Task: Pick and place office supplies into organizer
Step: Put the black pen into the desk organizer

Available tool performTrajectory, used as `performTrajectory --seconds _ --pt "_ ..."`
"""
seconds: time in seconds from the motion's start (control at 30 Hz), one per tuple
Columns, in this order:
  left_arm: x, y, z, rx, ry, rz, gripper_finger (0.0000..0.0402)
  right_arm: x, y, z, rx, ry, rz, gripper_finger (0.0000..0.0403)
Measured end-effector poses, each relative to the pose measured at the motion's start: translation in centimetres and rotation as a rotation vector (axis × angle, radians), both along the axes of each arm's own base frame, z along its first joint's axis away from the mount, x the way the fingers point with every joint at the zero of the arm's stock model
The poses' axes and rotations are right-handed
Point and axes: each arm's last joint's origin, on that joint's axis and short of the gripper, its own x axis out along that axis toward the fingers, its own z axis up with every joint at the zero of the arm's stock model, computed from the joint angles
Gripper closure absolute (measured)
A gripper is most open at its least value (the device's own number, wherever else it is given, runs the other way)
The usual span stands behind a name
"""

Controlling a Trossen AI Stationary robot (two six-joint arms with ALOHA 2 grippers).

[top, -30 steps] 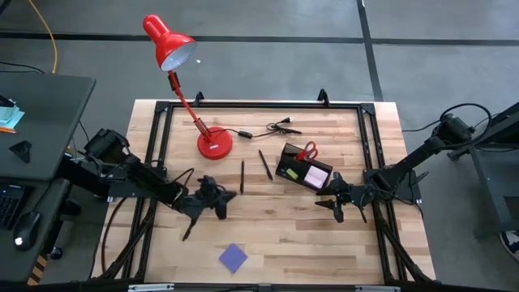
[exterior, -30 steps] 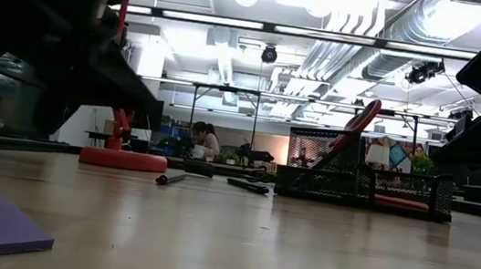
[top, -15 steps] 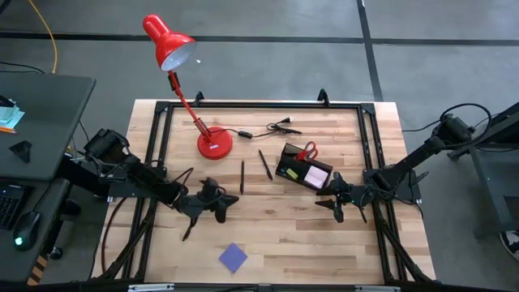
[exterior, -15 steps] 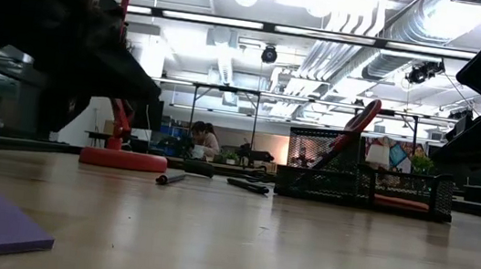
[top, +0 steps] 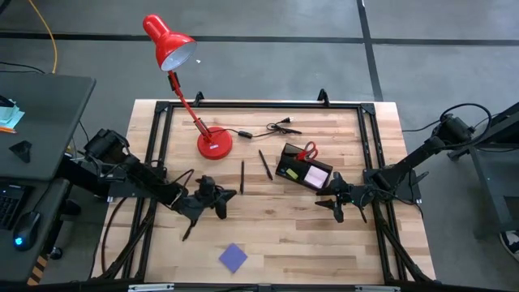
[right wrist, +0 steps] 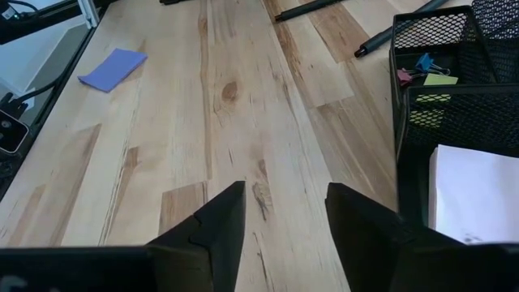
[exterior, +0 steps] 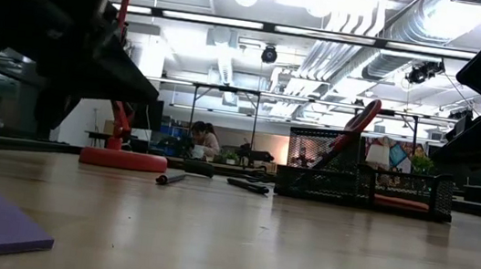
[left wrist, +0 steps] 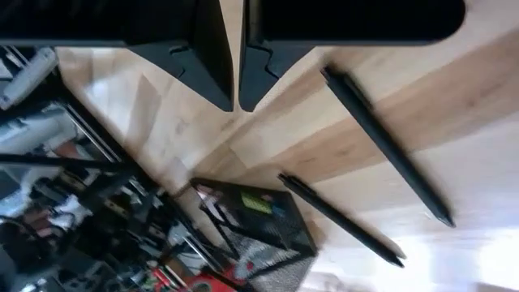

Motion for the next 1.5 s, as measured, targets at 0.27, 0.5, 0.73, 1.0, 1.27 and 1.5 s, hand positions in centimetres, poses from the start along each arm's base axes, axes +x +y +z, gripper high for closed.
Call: performTrajectory --seconds 0.27,0.5,0.73,1.0,1.27,1.5 --pt "-0.5 -0.5 -0.3 -0.010 -0.003 0.039 0.0390 0.0 0.0 0.0 0.000 0.000 0.000 0.0247" --pt "-0.5 -0.1 -0.4 -0.016 0.000 0.084 0.0398 0.0 0.0 0.0 0.000 0.000 -0.001 0.0239" --pt "0.3 0.0 -0.1 -0.022 0.030 0.076 0.0341 0.0 0.0 0.0 0.000 0.000 0.000 0.0237" --pt "5.4 -2.0 -1.3 0.098 0.157 0.211 0.0242 0.0 0.0 0.0 -0.002 0.003 -0.001 0.0242" --pt "8.0 -3.4 0.0 -0.017 0.220 0.388 0.0192 0.0 0.0 -0.1 -0.005 0.008 0.000 0.0233" --pt "8.9 -3.1 0.3 -0.123 0.317 0.528 0.0177 -0.1 -0.1 -0.2 -0.015 0.023 0.000 0.0237"
